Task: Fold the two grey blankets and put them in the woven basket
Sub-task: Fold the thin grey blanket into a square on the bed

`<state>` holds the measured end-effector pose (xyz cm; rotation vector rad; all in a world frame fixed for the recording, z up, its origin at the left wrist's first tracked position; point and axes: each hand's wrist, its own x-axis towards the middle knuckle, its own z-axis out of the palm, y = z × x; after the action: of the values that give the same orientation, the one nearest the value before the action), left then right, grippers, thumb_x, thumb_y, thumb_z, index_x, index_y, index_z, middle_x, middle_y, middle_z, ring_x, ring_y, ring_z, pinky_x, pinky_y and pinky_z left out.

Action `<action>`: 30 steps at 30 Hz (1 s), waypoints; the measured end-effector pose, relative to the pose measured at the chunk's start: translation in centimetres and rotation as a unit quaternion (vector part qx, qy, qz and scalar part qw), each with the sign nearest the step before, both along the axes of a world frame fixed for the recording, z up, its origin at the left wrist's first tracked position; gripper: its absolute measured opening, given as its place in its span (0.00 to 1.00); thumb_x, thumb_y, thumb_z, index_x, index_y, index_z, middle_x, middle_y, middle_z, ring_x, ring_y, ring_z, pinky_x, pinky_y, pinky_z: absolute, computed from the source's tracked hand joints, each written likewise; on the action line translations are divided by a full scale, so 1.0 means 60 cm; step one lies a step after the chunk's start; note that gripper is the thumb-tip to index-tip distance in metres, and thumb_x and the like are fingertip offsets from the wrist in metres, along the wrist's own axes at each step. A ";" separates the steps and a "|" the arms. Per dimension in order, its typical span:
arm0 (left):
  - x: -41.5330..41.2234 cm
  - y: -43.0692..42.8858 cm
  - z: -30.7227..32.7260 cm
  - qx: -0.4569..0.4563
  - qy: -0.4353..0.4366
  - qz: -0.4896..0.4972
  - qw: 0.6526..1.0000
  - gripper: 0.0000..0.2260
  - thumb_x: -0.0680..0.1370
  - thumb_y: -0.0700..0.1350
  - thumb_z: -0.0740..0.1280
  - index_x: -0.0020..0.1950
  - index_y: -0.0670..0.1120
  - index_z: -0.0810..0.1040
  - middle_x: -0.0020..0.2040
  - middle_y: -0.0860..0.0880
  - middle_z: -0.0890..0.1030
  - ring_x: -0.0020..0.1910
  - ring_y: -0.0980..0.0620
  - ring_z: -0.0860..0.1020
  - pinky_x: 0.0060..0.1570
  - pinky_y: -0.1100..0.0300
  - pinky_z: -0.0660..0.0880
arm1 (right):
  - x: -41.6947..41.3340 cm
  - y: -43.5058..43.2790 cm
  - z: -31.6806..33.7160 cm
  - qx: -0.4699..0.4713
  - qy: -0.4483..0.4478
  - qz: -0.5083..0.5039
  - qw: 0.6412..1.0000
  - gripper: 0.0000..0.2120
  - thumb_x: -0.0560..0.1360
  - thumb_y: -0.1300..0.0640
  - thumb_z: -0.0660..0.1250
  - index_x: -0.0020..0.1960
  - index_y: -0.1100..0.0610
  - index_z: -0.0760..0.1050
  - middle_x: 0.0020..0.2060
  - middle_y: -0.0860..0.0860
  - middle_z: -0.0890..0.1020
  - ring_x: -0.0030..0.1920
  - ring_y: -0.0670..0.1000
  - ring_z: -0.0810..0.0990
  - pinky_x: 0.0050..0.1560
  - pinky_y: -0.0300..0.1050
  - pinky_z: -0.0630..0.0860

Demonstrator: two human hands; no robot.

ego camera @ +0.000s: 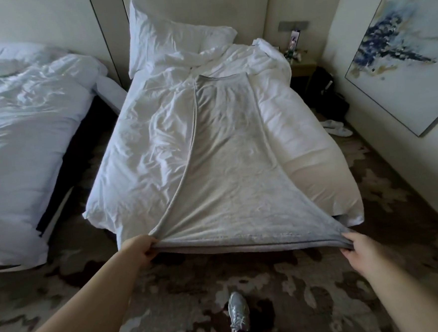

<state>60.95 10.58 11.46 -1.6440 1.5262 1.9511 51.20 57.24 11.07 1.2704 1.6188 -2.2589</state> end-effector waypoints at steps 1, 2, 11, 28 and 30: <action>0.013 0.003 -0.001 0.018 -0.013 -0.011 1.000 0.07 0.78 0.32 0.62 0.42 0.38 0.67 0.35 0.42 0.66 0.30 0.49 0.67 0.11 0.63 0.67 | 0.013 0.003 0.001 0.003 -0.003 0.003 1.000 0.20 0.79 0.67 0.58 0.71 0.61 0.67 0.68 0.59 0.72 0.68 0.56 0.70 0.64 0.49 0.66; 0.023 0.006 -0.003 0.038 -0.022 -0.011 0.999 0.08 0.78 0.34 0.63 0.41 0.38 0.66 0.35 0.42 0.66 0.31 0.50 0.66 0.11 0.63 0.67 | 0.024 0.005 0.001 0.008 -0.005 0.008 1.000 0.20 0.79 0.67 0.58 0.71 0.62 0.67 0.69 0.59 0.71 0.69 0.56 0.69 0.67 0.50 0.64; 0.047 0.038 0.001 0.118 0.044 0.101 0.987 0.12 0.79 0.42 0.63 0.37 0.43 0.66 0.31 0.48 0.63 0.26 0.56 0.64 0.16 0.70 0.69 | 0.053 0.015 -0.002 -0.066 -0.010 -0.007 0.998 0.06 0.79 0.64 0.60 0.45 0.58 0.74 0.54 0.56 0.76 0.51 0.51 0.78 0.54 0.44 0.71; -0.300 0.002 -0.016 0.151 0.135 0.241 0.949 0.12 0.81 0.39 0.59 0.37 0.41 0.68 0.34 0.47 0.65 0.29 0.56 0.70 0.25 0.69 0.75 | -0.315 -0.062 -0.034 -0.193 0.002 -0.116 0.974 0.14 0.81 0.63 0.58 0.65 0.58 0.70 0.63 0.55 0.74 0.63 0.52 0.74 0.61 0.44 0.73; -0.391 -0.019 -0.042 0.132 0.123 0.251 0.951 0.12 0.81 0.39 0.59 0.37 0.42 0.67 0.33 0.47 0.63 0.20 0.57 0.70 0.24 0.69 0.74 | -0.409 -0.083 -0.053 -0.188 -0.017 -0.108 0.976 0.15 0.81 0.63 0.57 0.67 0.59 0.69 0.66 0.54 0.73 0.67 0.52 0.72 0.63 0.44 0.71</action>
<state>37.48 9.45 8.95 -1.8498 0.9001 2.5680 26.65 52.26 7.87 1.4221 1.0135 -2.4924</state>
